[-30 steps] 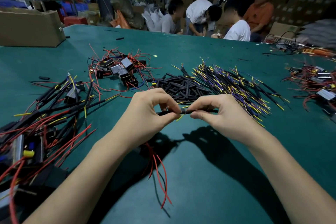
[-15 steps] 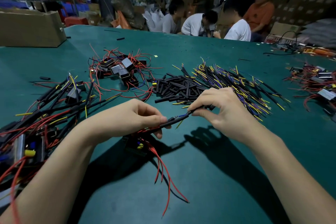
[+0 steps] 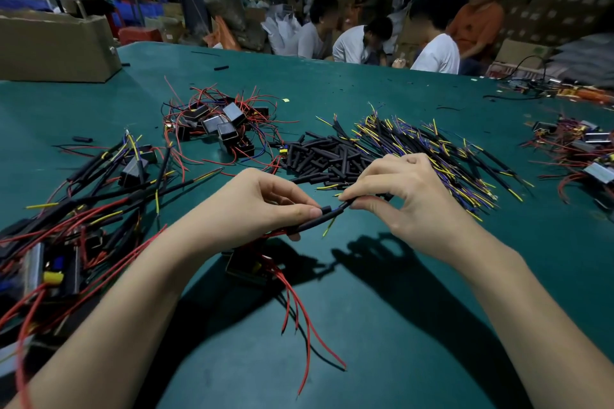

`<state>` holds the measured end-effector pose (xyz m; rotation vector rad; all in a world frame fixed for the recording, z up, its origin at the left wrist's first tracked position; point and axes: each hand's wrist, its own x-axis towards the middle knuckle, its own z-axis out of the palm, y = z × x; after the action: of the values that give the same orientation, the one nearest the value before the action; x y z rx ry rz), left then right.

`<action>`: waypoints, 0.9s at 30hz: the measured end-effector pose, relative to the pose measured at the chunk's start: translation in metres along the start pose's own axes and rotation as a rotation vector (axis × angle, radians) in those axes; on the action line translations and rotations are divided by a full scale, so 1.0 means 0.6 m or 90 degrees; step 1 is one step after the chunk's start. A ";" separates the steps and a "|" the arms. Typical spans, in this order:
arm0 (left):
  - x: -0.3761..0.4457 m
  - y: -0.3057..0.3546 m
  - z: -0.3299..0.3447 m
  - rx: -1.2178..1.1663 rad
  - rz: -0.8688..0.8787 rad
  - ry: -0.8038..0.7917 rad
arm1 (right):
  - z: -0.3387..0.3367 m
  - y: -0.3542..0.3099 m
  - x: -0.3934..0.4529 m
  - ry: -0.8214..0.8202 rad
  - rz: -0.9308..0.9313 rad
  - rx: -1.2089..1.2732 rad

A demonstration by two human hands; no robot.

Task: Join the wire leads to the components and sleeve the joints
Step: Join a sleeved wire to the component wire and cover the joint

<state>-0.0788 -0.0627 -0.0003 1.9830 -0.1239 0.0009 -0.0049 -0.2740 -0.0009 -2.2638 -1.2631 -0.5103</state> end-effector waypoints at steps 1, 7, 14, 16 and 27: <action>0.001 0.000 0.003 0.003 0.005 0.007 | 0.001 -0.002 0.000 -0.001 -0.002 -0.001; 0.007 -0.007 0.012 0.042 0.026 0.047 | 0.006 -0.008 0.001 0.014 -0.032 -0.027; 0.011 -0.010 0.026 -0.001 0.011 0.070 | 0.010 -0.002 0.000 0.035 -0.031 -0.036; 0.011 -0.009 0.028 -0.001 0.009 0.075 | 0.012 0.001 -0.001 0.035 -0.012 -0.022; 0.006 -0.014 -0.003 0.114 -0.011 -0.035 | 0.017 0.028 -0.007 0.092 0.111 0.002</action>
<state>-0.0746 -0.0579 -0.0068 2.1631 -0.1468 -0.0560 0.0087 -0.2785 -0.0151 -2.2638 -0.9856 -0.5942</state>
